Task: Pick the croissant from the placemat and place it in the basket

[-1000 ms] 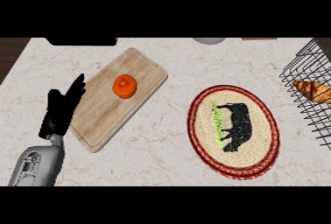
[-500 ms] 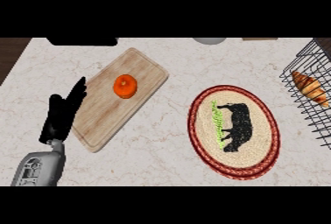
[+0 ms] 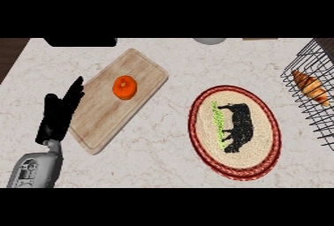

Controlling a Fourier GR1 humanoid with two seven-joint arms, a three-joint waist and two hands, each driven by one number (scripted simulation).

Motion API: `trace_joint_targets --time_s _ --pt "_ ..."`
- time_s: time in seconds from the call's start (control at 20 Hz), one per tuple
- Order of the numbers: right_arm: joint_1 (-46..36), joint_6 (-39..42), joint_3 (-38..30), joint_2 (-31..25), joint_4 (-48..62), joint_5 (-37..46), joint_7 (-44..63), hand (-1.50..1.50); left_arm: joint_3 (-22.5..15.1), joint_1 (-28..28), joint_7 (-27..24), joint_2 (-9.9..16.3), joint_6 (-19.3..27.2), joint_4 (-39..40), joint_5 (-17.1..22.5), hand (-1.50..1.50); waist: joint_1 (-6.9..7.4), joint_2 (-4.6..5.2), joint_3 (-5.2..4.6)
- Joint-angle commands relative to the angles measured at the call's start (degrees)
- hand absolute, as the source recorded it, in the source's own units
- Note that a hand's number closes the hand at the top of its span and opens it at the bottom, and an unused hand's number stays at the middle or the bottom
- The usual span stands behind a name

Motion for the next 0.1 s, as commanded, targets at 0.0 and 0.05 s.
trace_joint_targets --time_s 0.0,0.05 --pt "5.5 6.2 -5.3 -7.8 5.8 -4.0 -5.0 -1.50 0.4 -1.9 1.1 0.3 -0.8 0.9 0.7 0.00 -0.58 0.02 0.06" --pt "7.0 6.8 -6.3 -9.7 9.4 -4.1 -6.6 -1.50 0.3 0.5 -0.1 0.3 -0.1 -1.2 0.2 0.00 -0.03 0.10 0.13"
